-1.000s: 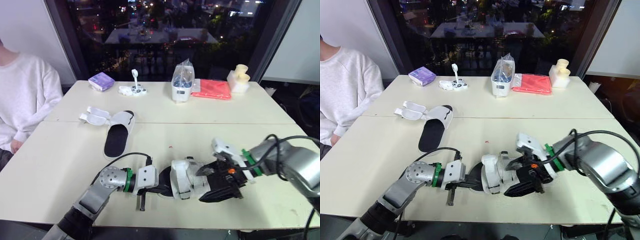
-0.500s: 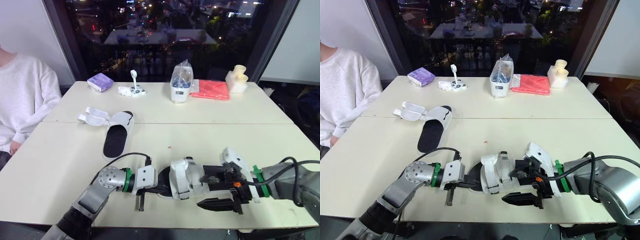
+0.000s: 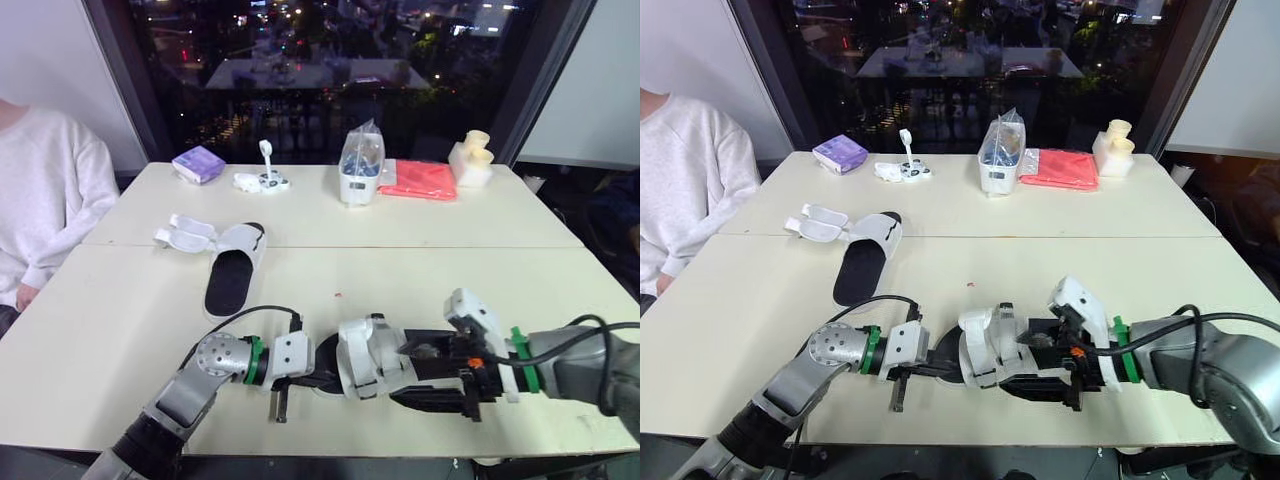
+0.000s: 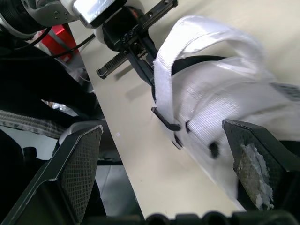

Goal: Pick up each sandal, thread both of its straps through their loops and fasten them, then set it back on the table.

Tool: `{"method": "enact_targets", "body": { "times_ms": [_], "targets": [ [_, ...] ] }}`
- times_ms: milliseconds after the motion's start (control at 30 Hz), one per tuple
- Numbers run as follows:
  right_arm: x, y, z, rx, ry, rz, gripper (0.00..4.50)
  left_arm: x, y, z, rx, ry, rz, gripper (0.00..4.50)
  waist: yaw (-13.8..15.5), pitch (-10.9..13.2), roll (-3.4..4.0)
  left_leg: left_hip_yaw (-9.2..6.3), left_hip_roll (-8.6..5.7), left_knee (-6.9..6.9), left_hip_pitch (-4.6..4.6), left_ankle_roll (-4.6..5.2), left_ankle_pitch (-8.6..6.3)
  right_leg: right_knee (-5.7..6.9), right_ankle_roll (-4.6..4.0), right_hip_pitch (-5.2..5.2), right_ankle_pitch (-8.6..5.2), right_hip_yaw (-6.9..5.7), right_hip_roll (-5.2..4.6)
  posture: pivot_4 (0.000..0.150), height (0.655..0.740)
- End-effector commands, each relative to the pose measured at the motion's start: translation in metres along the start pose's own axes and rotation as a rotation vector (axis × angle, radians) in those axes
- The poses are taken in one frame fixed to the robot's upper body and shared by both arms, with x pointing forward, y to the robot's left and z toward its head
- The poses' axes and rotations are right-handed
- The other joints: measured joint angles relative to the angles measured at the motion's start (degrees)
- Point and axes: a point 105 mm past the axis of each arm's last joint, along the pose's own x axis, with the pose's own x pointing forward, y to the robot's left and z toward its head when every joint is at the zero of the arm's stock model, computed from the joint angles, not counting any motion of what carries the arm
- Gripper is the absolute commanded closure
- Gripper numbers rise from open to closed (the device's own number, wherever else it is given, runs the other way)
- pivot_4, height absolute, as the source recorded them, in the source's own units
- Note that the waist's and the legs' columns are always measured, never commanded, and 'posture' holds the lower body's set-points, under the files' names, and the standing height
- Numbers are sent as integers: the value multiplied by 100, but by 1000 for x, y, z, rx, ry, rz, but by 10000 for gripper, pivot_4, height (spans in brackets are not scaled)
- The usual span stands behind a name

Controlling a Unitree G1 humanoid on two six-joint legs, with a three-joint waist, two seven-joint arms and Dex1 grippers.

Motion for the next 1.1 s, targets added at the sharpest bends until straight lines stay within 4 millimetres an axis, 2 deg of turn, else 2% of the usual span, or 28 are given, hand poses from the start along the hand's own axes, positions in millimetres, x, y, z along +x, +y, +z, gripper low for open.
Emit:
{"method": "enact_targets", "body": {
  "times_ms": [33, 133, 667, 867, 1100],
  "targets": [
    [1, 20, -8, 4, 29, 65, 427, 3, -11, -19, -53, 61, -39, 45000, 1, 0, 0, 0, 0, -2, 0, 0, 0, -1, 1, 0, 0, 0, 0, 1500, 7400],
    [6, 23, -20, 51, 35, 71, 427, 3, -10, -19, -53, 60, -38, 45000, -9, 0, 0, 0, 0, -1, 0, 0, 0, -1, 1, 2, 1, 0, 0, 1500, 7400],
    [39, 5, -25, 79, -7, 38, 427, 2, -12, -20, -52, 63, -52, 45000, -21, 0, 0, 0, 0, 4, 2, 1, 0, -1, -1, 3, -1, 0, 0, 1500, 7400],
    [46, 4, -19, 85, -30, 54, 427, 2, -12, -20, -60, 60, -44, 45000, -26, 0, 0, 0, 0, 4, 2, 1, 0, -1, -1, 3, -1, 0, 0, 1500, 7400],
    [53, 5, -23, 138, -37, 98, 427, 2, -12, -19, -61, 57, -43, 45000, -29, -1, 1, 0, 0, 4, 4, 1, 1, 1, -1, 5, 0, 0, 0, 1500, 7400]
  ]
}}
